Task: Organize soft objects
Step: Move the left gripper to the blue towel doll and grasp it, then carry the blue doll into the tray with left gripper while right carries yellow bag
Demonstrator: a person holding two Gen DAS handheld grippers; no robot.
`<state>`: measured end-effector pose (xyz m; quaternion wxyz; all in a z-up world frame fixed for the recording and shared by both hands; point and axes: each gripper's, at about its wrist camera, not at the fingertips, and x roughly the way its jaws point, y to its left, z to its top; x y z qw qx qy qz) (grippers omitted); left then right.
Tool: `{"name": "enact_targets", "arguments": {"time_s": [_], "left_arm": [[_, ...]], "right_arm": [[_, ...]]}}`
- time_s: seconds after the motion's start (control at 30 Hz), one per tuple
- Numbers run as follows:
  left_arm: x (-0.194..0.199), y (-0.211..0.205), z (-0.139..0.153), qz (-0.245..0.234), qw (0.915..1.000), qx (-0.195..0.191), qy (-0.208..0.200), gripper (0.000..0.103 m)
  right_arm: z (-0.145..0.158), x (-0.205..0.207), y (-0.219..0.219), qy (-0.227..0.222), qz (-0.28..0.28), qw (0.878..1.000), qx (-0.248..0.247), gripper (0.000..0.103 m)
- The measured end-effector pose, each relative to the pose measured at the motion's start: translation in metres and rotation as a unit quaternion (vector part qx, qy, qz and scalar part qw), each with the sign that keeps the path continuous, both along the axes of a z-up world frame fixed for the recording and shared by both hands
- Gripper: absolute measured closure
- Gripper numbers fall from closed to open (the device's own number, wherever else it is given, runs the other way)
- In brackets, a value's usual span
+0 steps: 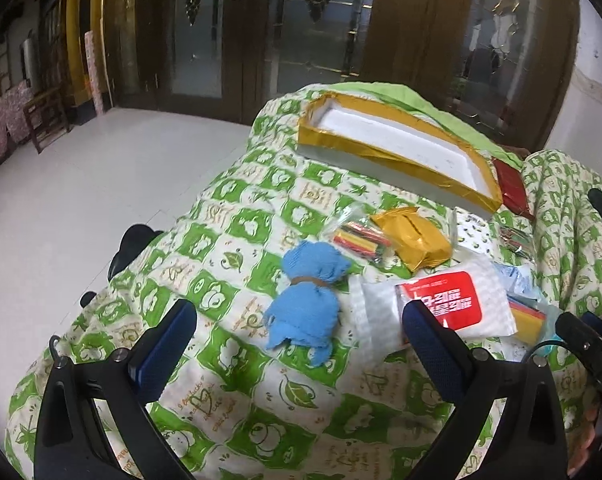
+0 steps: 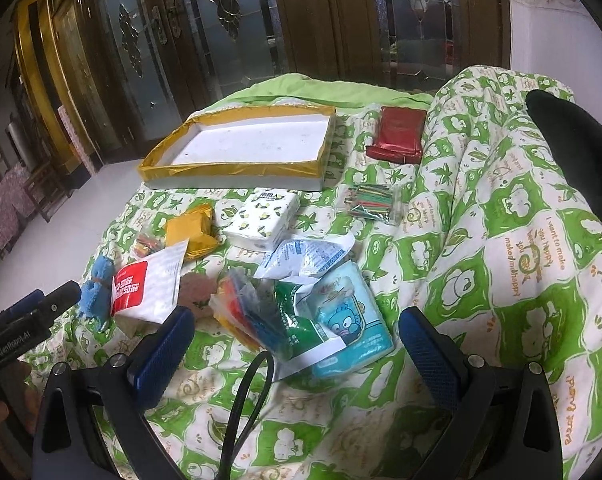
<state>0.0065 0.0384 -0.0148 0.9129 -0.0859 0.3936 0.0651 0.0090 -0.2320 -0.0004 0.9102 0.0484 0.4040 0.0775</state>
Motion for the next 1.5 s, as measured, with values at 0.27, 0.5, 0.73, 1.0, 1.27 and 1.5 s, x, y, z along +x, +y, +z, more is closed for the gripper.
{"name": "enact_targets", "arguments": {"time_s": [0.27, 0.5, 0.73, 1.0, 1.27, 1.5], "left_arm": [[0.008, -0.005, -0.009, -0.006, 0.9996, 0.018, 0.021, 0.008], [0.018, -0.005, -0.015, -0.009, 0.9991, 0.018, 0.037, 0.013], [0.03, -0.008, -0.021, -0.017, 0.998, 0.028, 0.055, 0.024], [0.039, -0.008, -0.035, -0.023, 0.996, 0.023, 0.083, 0.051], [0.04, -0.014, -0.041, -0.041, 0.995, 0.02, 0.089, 0.077], [0.034, -0.01, -0.033, -0.046, 0.9965, -0.01, 0.069, 0.082]], "right_arm": [[-0.007, 0.014, -0.003, 0.044, 0.029, 0.999, 0.0, 0.001], [-0.008, 0.014, 0.01, 0.052, 0.059, 0.997, -0.011, 0.004], [-0.003, 0.02, 0.019, 0.057, 0.084, 0.995, -0.023, 0.016], [-0.014, 0.026, 0.046, 0.067, 0.138, 0.987, -0.055, 0.041], [-0.019, 0.028, 0.048, 0.054, 0.138, 0.987, -0.063, 0.07], [-0.008, 0.029, 0.025, 0.06, 0.118, 0.991, 0.013, 0.073]]}}
